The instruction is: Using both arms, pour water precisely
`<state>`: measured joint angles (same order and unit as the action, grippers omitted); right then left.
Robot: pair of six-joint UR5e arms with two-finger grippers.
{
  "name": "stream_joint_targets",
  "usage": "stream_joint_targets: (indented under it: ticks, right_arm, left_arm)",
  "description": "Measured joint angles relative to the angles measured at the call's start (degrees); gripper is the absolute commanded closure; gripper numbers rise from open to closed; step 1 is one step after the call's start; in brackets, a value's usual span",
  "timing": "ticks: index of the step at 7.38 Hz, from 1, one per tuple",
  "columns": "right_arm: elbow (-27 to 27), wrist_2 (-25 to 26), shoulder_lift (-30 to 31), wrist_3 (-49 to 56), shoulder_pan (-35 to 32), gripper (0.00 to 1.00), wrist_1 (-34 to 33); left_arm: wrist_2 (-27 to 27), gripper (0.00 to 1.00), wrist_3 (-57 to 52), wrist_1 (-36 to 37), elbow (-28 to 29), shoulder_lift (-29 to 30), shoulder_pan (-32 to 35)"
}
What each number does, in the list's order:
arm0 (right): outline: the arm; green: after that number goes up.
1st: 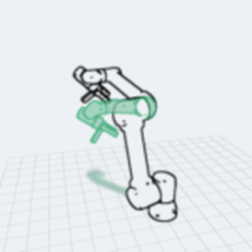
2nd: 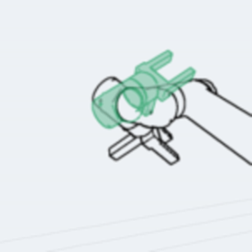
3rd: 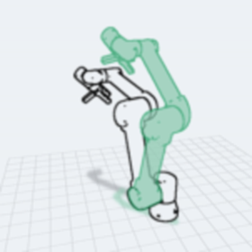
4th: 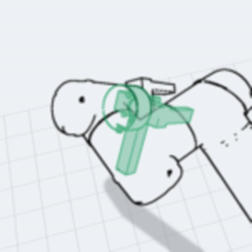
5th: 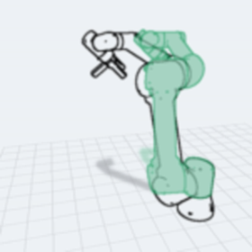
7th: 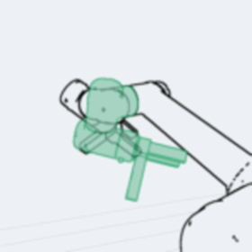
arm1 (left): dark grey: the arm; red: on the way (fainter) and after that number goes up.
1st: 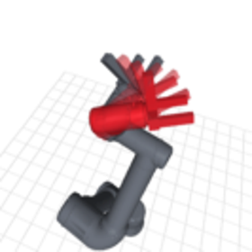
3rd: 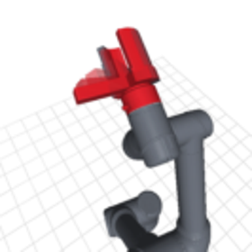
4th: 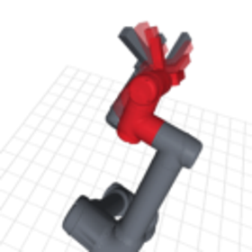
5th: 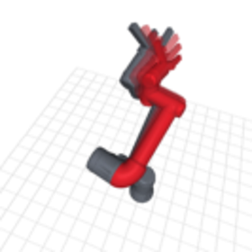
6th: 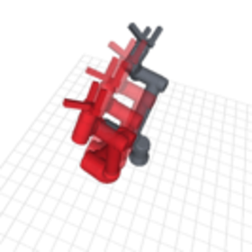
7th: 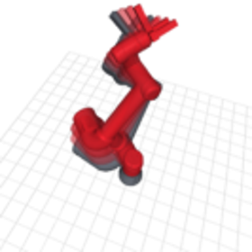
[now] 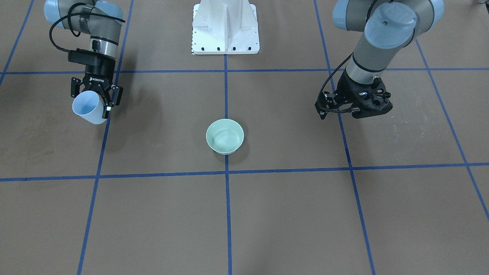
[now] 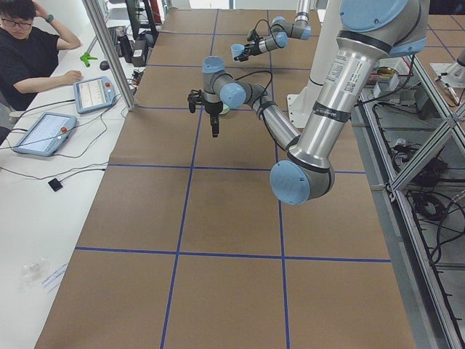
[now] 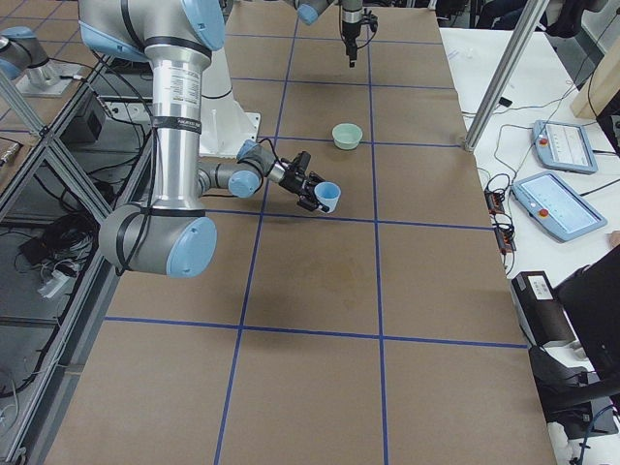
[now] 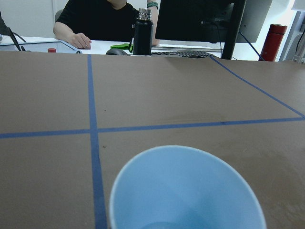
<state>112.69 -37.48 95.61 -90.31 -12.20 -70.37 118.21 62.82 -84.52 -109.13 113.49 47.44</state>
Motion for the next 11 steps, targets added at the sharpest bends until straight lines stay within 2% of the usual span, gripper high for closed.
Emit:
stream_joint_targets:
  ticks: [3,5,8,11]
  right_arm:
    - [0.33,-9.85,-3.0,27.99,-6.78,1.0,12.37]
    - [-0.23,-15.21,-8.59,46.28,-8.16,1.0,18.7]
    - [-1.59,-22.74,-18.62,52.68,-8.16,1.0,20.2]
    - [-3.65,-33.21,-21.46,53.18,-8.1,1.0,19.86]
  left_arm:
    - [0.0,0.0,-0.31,-0.26,-0.61,-0.27,0.2]
    - [0.05,0.0,-0.35,-1.1,-0.92,-0.41,0.45]
    - [0.13,0.0,-4.97,-1.31,-1.0,-1.26,2.36]
    - [0.36,0.0,-15.61,-1.42,-0.54,-5.04,6.76]
